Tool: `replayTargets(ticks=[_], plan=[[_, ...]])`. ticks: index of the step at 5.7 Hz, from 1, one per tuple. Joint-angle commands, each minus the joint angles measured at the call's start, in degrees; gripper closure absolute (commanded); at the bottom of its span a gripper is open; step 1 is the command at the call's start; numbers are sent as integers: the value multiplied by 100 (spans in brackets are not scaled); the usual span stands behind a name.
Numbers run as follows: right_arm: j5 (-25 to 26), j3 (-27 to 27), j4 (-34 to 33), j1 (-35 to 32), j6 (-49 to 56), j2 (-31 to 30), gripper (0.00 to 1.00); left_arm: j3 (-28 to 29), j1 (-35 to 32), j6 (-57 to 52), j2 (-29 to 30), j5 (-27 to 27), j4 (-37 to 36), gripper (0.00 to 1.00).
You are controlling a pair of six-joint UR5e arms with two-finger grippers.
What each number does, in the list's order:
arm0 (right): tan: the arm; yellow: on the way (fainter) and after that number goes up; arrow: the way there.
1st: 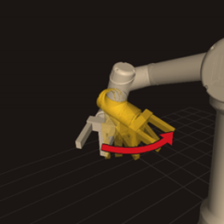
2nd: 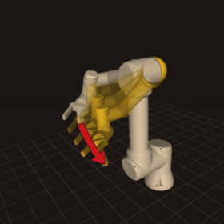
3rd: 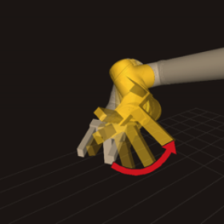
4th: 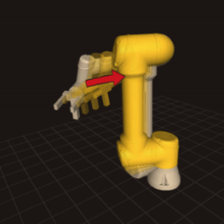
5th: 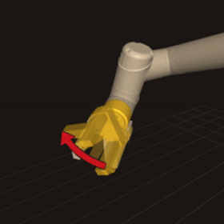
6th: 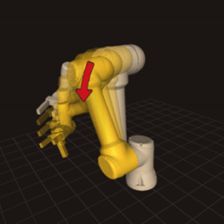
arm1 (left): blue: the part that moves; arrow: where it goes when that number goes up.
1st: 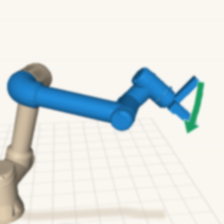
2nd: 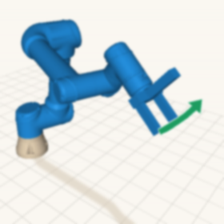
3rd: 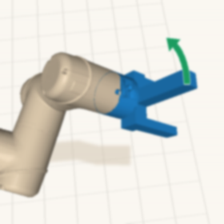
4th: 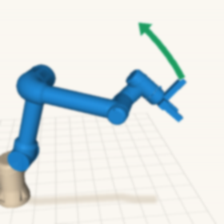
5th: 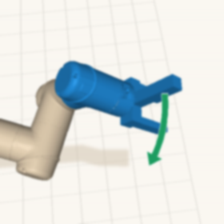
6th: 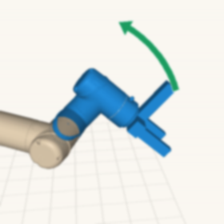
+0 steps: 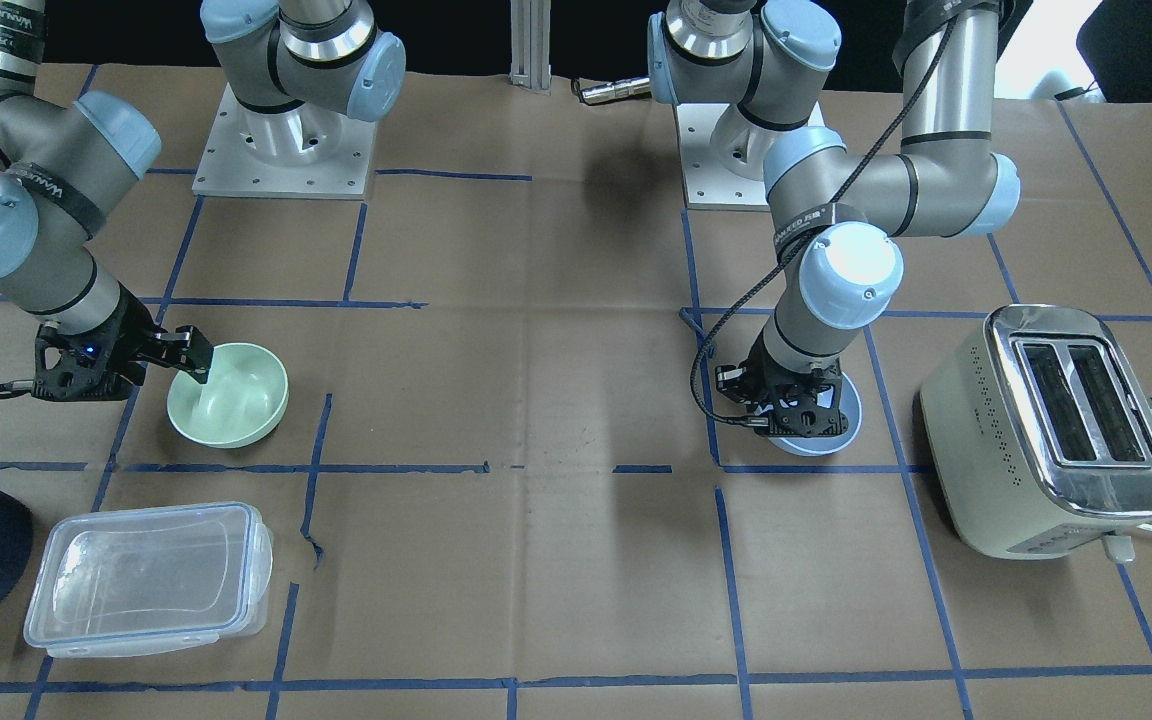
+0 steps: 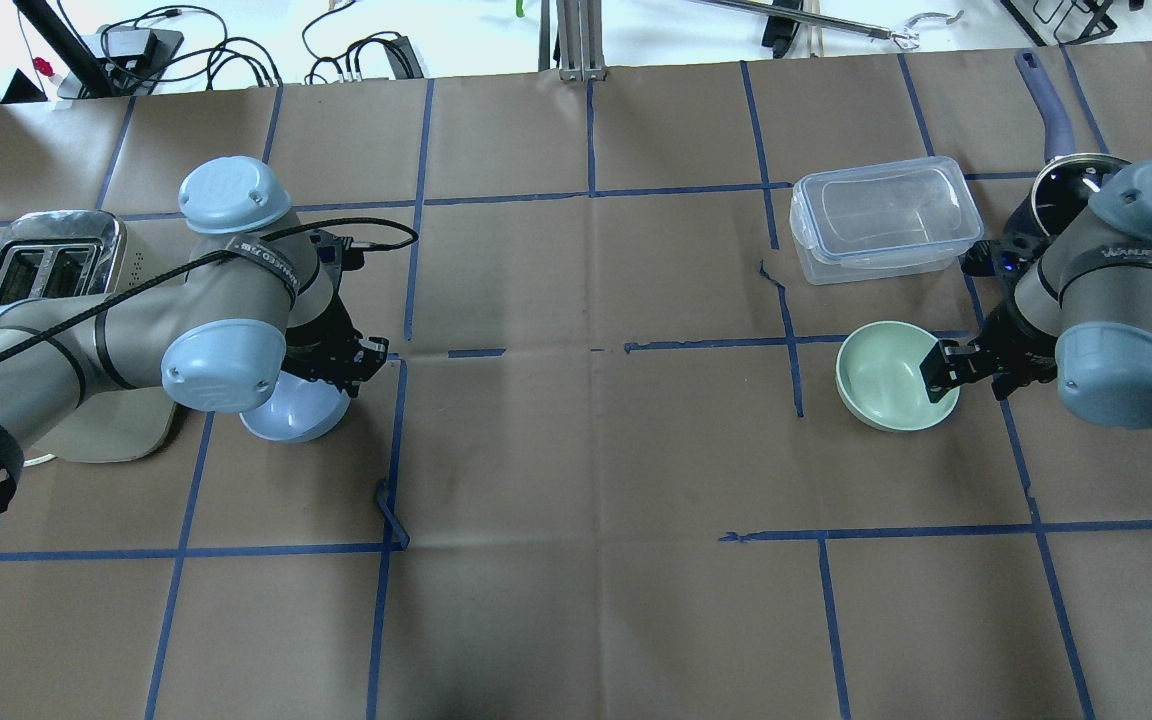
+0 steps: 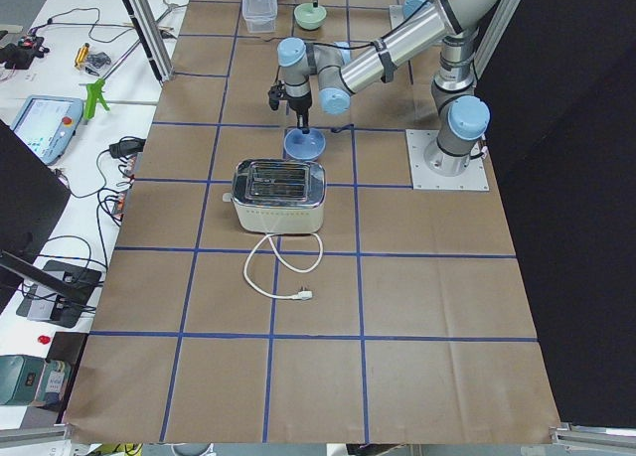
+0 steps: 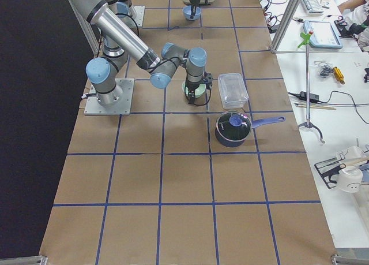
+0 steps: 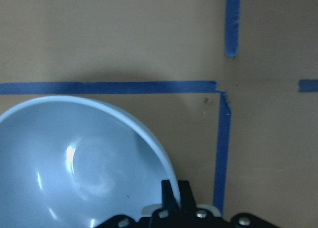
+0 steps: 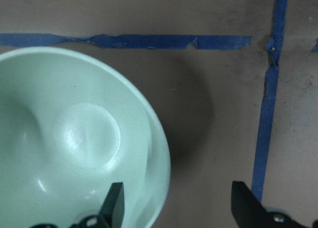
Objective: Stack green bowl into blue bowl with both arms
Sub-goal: 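Grasp light blue bowl rim with left gripper while right grasps green bowl, then carry blue bowl toward center with left gripper while right lifts green bowl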
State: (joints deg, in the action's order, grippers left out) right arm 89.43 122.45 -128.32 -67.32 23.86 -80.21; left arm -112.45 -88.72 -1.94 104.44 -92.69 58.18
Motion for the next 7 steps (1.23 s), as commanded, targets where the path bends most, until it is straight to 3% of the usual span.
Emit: replayTargets(ticks=[1,2,3,4,5,7], plan=[[4,16,8,-9,13,5,84,1147,-905,568,284,145,481,100],[-5,16,9,-9,22,-4,93,2016,-1441,902,896,216,666,100],[-14,-27,0,-35,39,-39,95,2495,-2047,1611,1329,234,659,100],[-14,-254,104,-192,31,-83,96,2508,-2532,1870,1516,191,555,100],[-5,-865,810,-315,13,-83,96,2500,-2806,1907,1692,156,101,99],[-14,-2603,2803,-482,40,-92,96,2369,-3011,1917,1685,129,-27,92]])
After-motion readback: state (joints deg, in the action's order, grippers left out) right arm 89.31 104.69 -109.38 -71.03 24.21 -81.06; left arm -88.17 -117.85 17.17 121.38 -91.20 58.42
